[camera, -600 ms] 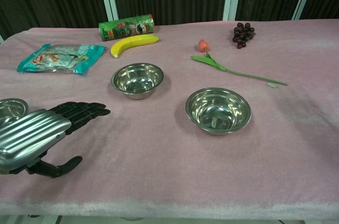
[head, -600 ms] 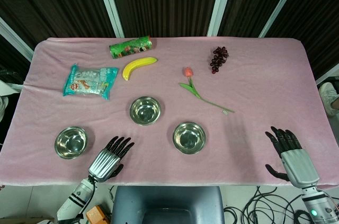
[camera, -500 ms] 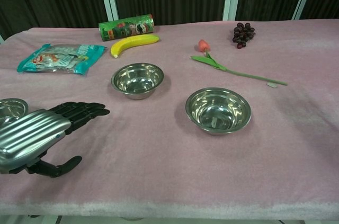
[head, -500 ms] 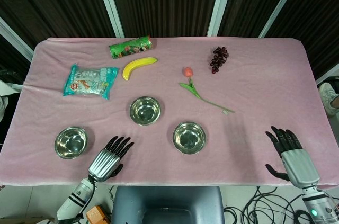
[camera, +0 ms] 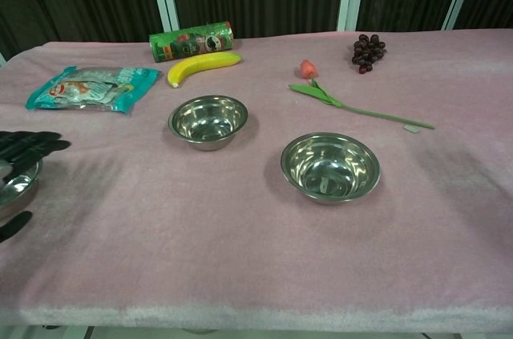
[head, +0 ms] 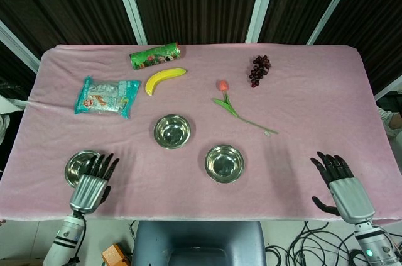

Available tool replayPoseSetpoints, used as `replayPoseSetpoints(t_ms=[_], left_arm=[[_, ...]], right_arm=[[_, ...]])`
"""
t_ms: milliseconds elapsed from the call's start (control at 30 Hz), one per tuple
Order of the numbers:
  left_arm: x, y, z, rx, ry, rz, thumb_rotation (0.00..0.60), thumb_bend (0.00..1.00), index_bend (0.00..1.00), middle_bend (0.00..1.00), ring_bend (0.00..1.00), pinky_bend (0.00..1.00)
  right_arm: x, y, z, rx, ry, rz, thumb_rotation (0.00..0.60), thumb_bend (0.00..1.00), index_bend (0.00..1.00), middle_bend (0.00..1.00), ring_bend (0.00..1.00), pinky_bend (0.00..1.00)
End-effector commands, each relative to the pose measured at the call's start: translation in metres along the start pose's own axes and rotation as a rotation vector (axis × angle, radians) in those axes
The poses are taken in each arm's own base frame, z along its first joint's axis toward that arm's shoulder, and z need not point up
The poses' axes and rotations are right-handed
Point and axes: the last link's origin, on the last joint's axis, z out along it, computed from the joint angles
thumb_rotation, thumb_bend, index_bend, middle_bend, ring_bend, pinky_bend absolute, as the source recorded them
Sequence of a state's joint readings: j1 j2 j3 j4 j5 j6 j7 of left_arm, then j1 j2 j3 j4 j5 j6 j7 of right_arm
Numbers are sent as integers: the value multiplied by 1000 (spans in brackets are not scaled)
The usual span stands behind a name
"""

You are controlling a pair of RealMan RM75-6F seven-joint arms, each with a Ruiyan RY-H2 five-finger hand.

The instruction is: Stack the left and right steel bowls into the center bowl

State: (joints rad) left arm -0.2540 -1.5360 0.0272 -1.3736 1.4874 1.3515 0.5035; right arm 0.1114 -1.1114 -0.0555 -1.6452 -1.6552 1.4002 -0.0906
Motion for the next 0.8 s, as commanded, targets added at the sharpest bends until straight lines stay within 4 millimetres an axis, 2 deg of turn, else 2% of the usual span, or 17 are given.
replayPoseSetpoints(t_ms=[33,200,300,667,800], left_arm=[[-5,-26,-19,113,-55,21,600,417,86,10,0,84],[-12,-31,-22,133,-65,20,600,418,114,14,1,85],[-18,-31,-20,135,-77,18,600,418,167,29,12,87],[-24,-32,-1,114,15,-34,600,434,560,196,118,129],[-25,-34,7,120,59,-73,600,433,662,256,155,146]], right_arm=[[0,-1,0,0,0,2,600,365,0,0,0,0],[1,-1,-1,0,5,7,600,366,0,0,0,0],[2,0,-2,0,9,10,600,366,0,0,0,0],[4,1,-2,1,12,16,600,365,0,0,0,0],[3,1,-3,5,6,13,600,365,0,0,0,0]])
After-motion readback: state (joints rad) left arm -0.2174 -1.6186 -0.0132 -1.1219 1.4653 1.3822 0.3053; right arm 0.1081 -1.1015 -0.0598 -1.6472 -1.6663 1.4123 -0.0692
